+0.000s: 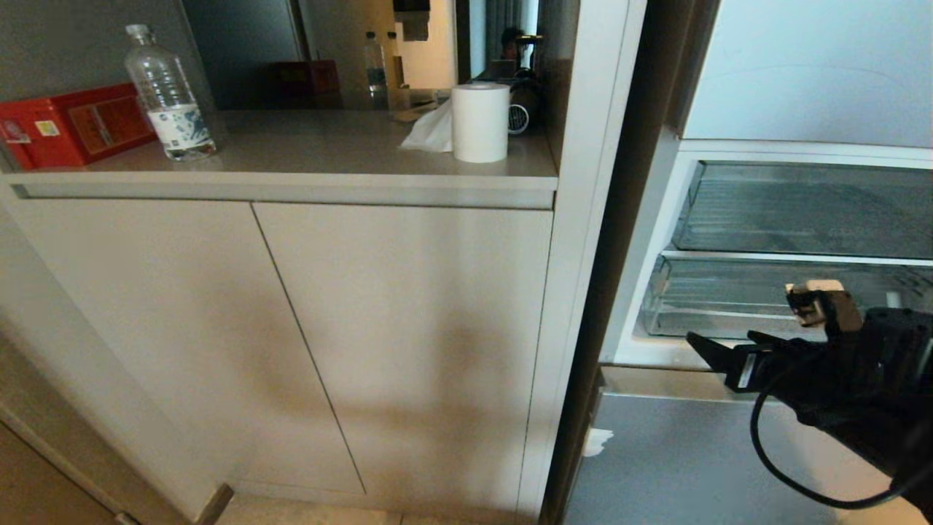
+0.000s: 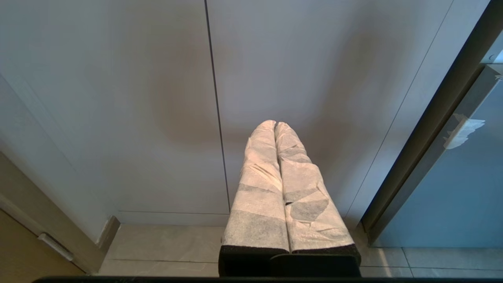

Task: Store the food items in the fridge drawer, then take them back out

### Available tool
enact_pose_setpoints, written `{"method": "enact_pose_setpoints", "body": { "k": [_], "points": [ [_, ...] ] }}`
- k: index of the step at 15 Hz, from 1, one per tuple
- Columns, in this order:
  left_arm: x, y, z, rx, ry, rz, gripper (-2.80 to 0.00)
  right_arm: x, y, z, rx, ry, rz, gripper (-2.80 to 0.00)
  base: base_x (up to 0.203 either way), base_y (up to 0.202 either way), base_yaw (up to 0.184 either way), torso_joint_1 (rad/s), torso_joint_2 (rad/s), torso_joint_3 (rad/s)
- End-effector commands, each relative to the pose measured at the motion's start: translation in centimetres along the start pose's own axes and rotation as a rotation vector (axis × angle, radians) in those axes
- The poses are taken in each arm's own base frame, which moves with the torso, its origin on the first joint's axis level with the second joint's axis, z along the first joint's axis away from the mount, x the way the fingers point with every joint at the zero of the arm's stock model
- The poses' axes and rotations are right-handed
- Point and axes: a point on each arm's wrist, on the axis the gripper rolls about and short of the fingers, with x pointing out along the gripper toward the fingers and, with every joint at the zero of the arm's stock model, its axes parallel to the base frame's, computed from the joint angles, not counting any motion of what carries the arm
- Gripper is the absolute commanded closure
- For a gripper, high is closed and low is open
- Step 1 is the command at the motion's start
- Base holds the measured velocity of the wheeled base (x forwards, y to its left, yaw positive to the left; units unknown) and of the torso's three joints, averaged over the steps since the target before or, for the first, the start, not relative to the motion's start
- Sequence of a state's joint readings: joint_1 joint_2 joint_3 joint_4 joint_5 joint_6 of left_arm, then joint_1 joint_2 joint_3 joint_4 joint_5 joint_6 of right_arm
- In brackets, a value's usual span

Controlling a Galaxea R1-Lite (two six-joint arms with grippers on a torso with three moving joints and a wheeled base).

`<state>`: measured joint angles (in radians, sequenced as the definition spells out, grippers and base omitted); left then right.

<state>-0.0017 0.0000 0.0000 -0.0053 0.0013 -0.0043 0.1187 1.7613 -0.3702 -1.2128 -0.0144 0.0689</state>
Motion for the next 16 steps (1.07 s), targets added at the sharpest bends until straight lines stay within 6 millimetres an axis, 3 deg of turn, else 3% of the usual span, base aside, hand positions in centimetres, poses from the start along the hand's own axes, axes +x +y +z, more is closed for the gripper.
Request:
{"method": "enact_pose_setpoints", "body": {
  "k": [1, 10, 16],
  "points": [
    [0.0, 0.0, 0.0, 0.0, 0.002, 0.0, 0.0, 3.1, 0.2, -1.9, -0.003, -0.001, -0.029, -2.8, 0.0, 0.0, 0.0, 0.0, 0.0, 0.0],
    [0.0, 0.0, 0.0, 0.0, 0.002, 0.0, 0.0, 7.6, 1.2, -0.9, 0.015, -0.119, -0.124, -2.8, 0.0, 0.0, 0.0, 0.0, 0.0, 0.0],
    [0.0, 0.0, 0.0, 0.0, 0.002, 0.0, 0.0, 8.8, 1.8, -0.1, 0.041, -0.168, -0.124, -2.8, 0.0, 0.0, 0.0, 0.0, 0.0, 0.0]
  ]
}}
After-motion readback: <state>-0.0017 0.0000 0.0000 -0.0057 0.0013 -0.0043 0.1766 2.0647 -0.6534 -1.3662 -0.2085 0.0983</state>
